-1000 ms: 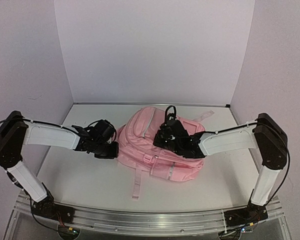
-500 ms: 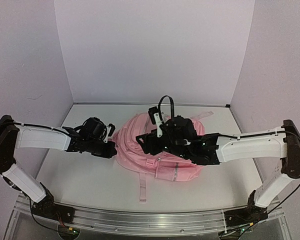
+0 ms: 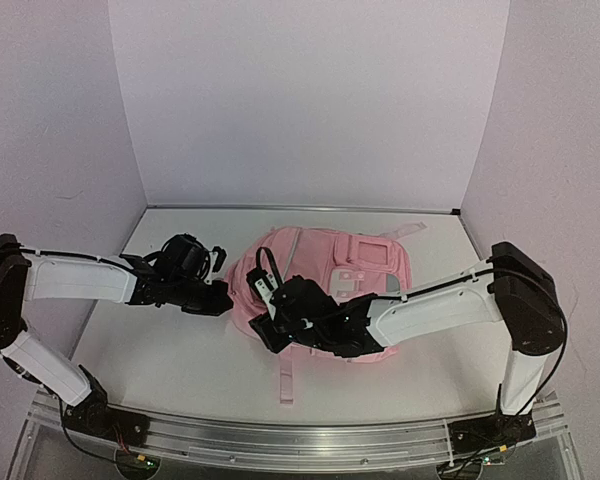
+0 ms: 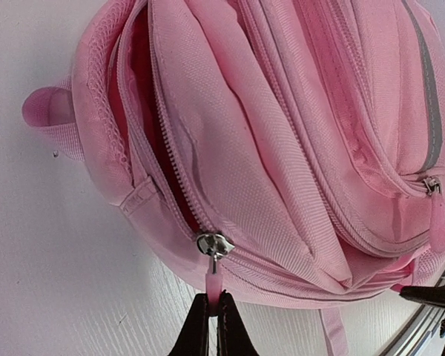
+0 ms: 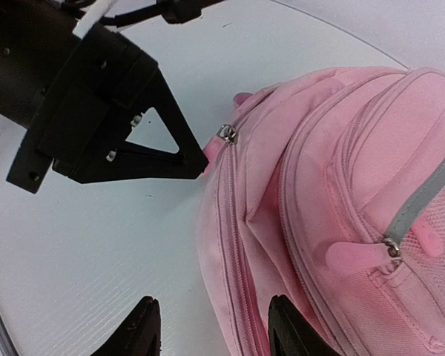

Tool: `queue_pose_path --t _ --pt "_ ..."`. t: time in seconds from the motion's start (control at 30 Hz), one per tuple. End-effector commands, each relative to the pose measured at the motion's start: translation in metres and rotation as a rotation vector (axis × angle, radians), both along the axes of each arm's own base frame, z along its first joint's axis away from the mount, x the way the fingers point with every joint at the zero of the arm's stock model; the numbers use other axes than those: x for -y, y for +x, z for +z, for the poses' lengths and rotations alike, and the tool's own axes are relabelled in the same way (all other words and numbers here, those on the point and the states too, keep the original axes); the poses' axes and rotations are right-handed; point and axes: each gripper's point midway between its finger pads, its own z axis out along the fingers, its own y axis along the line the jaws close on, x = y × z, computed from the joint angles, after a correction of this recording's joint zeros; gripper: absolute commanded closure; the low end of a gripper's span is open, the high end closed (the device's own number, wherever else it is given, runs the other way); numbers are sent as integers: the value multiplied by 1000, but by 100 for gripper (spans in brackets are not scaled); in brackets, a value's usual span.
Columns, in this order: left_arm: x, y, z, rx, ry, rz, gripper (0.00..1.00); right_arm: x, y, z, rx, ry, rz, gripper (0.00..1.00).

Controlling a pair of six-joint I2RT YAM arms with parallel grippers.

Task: Pack the student bag
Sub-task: Zip the student bag at the center of the board.

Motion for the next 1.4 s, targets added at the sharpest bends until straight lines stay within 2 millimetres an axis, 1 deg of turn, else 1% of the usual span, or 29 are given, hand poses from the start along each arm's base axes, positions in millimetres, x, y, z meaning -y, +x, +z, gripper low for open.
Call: queue_pose_path --t 0.0,0.17,0.23,0.33,0.4,0.5,0.67,0.7,0.77,0.8,0.87,0.9,0.97,1.0,1.03,1.13,1.23,1.27,1.37 --pt "-1 4 17 32 -31 31 100 -19 -4 6 49 -8 9 55" --pt "1 4 20 34 -48 28 100 -28 -6 -16 54 -55 3 60" --pt "2 5 23 39 -56 27 100 -28 -1 -29 56 -79 -23 62" --pt "2 5 26 46 -60 25 100 -24 9 -39 74 -100 -96 69" --pt "1 6 27 50 -60 28 100 -18 18 -40 93 -105 -164 68" --pt "-1 5 25 47 -52 38 100 -8 27 -35 127 -104 -244 65" --pt "-4 6 24 44 -43 53 100 -1 28 -22 146 -89 -259 61" --pt "-3 6 25 45 -44 53 100 -1 28 -23 150 -96 -256 60" --pt "-3 7 26 50 -49 53 100 -2 27 -32 154 -122 -243 59" --pt "-2 7 27 53 -50 53 100 -2 27 -37 155 -134 -237 61" --pt "-2 9 30 58 -50 56 100 -3 26 -49 151 -161 -219 70" --pt "-4 9 30 58 -43 64 100 -5 25 -52 147 -166 -207 77" --pt "-9 13 31 57 -22 97 100 -7 23 -54 142 -169 -186 95" --pt "-13 15 33 61 -13 119 100 -7 22 -51 142 -161 -180 99" --pt "-18 19 34 69 -1 145 100 -7 21 -47 143 -151 -173 100" --pt "-33 29 34 68 8 207 100 -1 16 -28 150 -111 -151 100" --pt "-41 38 31 57 -3 237 100 7 6 -10 139 -81 -115 100" --pt "-43 42 32 61 -5 245 100 11 2 -12 127 -83 -99 100" --pt "-49 55 35 85 -4 261 100 21 -14 -6 79 -55 -57 100"
